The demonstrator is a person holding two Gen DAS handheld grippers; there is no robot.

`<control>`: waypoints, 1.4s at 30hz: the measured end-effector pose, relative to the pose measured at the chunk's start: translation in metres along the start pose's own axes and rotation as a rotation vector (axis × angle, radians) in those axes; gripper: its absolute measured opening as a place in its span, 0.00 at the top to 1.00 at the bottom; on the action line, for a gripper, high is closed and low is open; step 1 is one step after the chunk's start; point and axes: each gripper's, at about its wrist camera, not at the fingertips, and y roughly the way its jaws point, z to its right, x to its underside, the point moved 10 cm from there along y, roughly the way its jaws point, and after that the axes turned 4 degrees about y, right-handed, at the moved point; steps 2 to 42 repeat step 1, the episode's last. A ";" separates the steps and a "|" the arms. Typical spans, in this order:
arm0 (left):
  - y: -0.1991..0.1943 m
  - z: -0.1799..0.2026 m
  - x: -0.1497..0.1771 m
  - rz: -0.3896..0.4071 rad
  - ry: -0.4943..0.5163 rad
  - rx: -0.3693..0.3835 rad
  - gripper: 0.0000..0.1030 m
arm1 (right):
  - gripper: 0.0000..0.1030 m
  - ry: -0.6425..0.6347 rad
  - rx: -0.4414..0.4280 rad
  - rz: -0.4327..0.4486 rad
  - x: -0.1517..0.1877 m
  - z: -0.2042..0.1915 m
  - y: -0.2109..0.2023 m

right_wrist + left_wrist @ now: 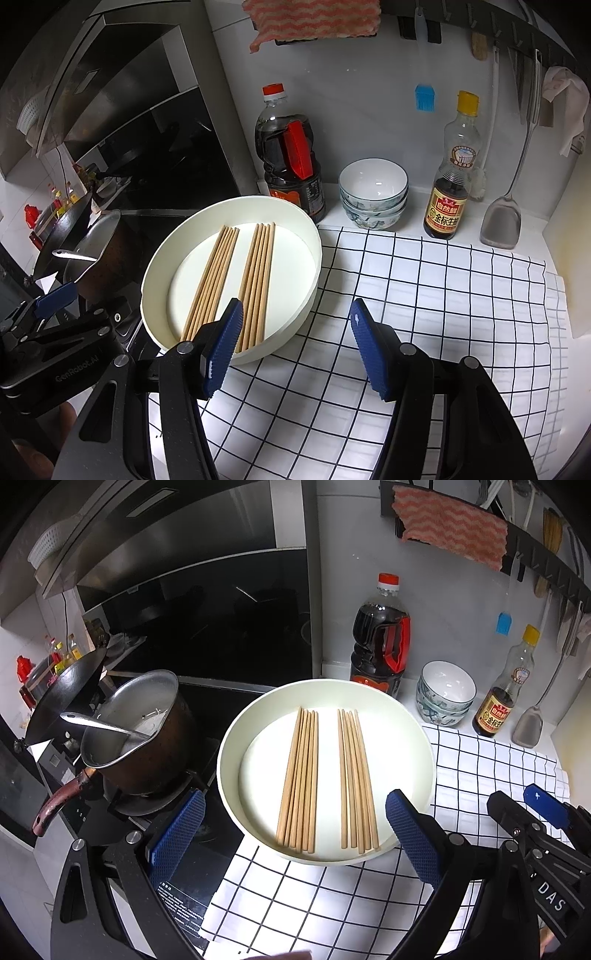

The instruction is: Organize utensils

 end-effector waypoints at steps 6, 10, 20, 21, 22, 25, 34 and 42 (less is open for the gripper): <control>0.000 0.001 0.000 -0.001 0.001 0.000 0.06 | 0.44 0.000 0.000 0.000 0.000 0.000 0.000; 0.000 0.001 0.000 -0.001 0.001 0.000 0.06 | 0.44 0.000 0.000 0.000 0.000 0.000 0.000; 0.000 0.001 0.000 -0.001 0.001 0.000 0.06 | 0.44 0.000 0.000 0.000 0.000 0.000 0.000; 0.000 0.001 0.000 -0.001 0.001 0.000 0.06 | 0.44 0.000 0.000 0.000 0.000 0.000 0.000; 0.000 0.001 0.000 -0.001 0.001 0.000 0.06 | 0.44 0.000 0.000 0.000 0.000 0.000 0.000; 0.000 0.001 0.000 -0.001 0.001 0.000 0.06 | 0.44 0.000 0.000 0.000 0.000 0.000 0.000; 0.000 0.001 0.000 -0.001 0.001 0.000 0.06 | 0.44 0.000 0.000 0.000 0.000 0.000 0.000; 0.000 0.001 0.000 -0.001 0.001 0.000 0.06 | 0.44 0.000 0.000 0.000 0.000 0.000 0.000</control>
